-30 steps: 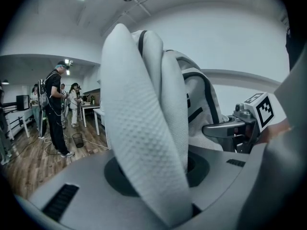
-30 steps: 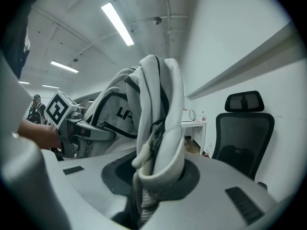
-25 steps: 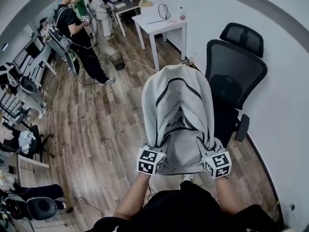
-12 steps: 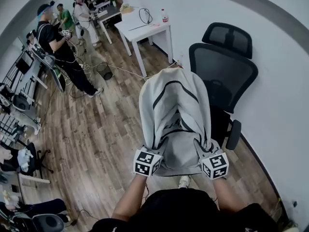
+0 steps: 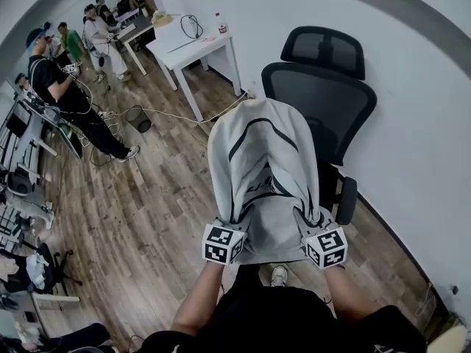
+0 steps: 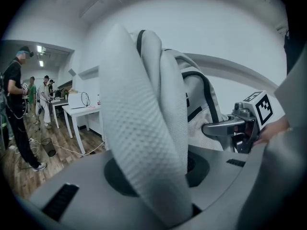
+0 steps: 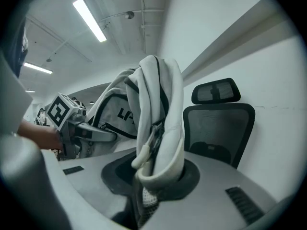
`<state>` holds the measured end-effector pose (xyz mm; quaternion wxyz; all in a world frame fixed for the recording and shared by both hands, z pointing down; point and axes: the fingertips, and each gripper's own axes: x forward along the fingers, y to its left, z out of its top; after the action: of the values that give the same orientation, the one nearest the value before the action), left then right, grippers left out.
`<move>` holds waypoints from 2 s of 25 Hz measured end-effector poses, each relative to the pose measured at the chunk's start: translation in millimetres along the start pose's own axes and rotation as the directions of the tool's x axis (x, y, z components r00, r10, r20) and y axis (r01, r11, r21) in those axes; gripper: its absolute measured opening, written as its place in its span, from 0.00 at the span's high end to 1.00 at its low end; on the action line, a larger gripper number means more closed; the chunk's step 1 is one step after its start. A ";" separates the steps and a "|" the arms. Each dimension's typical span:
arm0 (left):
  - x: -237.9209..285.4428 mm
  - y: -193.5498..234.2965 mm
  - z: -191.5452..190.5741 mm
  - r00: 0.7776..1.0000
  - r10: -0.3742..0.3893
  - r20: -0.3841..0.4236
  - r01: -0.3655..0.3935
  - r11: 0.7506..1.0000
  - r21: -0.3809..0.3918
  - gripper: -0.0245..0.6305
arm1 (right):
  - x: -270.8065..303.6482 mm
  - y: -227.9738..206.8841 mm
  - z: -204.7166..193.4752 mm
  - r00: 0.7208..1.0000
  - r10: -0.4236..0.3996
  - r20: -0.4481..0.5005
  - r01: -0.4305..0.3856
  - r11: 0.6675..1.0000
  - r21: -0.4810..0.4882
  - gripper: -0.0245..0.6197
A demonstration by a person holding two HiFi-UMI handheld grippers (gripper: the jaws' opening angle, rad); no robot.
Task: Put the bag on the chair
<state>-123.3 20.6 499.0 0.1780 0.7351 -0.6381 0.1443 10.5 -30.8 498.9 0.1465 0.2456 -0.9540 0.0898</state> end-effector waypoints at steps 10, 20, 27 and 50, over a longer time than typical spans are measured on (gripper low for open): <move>79.0 29.8 25.7 0.985 -0.170 -0.032 0.171 0.985 0.038 0.76 | 41.9 -48.0 9.5 0.989 -0.145 -0.034 0.147 0.987 0.059 0.83; 127.6 55.5 35.1 0.944 -0.321 -0.079 0.325 0.945 0.044 0.76 | 71.1 -64.9 12.1 0.953 -0.285 -0.099 0.296 0.948 0.117 0.83; 158.1 49.1 32.9 0.896 -0.432 -0.104 0.439 0.897 0.055 0.76 | 72.6 -78.8 -0.3 0.914 -0.388 -0.121 0.404 0.899 0.172 0.83; 301.3 16.2 -39.7 0.843 -0.462 -0.276 0.477 0.879 -0.015 0.76 | 99.1 -193.9 -114.9 0.931 -0.287 -0.226 0.349 0.881 0.319 0.82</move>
<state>-95.4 -230.8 668.1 0.2734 0.8466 -0.4040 0.2127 50.6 -214.0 658.4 0.1947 0.4127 -0.8524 0.2554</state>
